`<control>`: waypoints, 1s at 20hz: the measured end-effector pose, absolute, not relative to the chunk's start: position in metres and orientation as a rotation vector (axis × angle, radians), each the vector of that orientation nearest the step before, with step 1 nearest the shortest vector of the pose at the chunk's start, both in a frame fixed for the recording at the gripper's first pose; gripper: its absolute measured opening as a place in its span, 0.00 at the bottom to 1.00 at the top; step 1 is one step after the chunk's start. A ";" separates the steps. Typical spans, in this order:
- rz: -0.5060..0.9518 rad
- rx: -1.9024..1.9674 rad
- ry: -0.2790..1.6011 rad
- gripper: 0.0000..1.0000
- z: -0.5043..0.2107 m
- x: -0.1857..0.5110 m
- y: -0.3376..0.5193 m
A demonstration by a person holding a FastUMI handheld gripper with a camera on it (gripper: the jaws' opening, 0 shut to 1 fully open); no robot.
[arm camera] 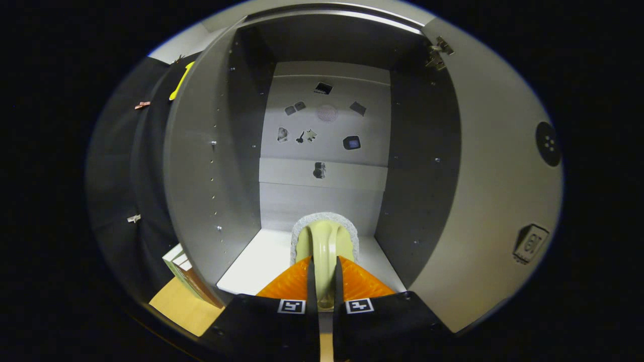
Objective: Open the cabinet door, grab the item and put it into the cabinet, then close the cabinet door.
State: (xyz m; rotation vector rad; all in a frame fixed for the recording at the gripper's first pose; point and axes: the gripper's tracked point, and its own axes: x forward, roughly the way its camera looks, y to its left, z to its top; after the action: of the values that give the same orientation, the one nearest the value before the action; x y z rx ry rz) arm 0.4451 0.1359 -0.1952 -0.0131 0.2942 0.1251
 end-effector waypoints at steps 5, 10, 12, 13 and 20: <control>0.138 0.001 0.353 0.14 -0.229 0.499 0.150; 0.102 0.036 0.447 0.14 -0.275 0.528 0.149; 0.084 0.014 0.463 0.14 -0.288 0.536 0.145; 0.081 0.015 0.449 0.14 -0.286 0.540 0.146; 0.071 0.000 0.399 0.25 -0.286 0.555 0.142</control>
State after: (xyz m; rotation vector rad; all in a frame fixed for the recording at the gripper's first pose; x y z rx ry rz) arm 0.5547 0.1419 -0.2856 -0.0001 0.3990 0.0713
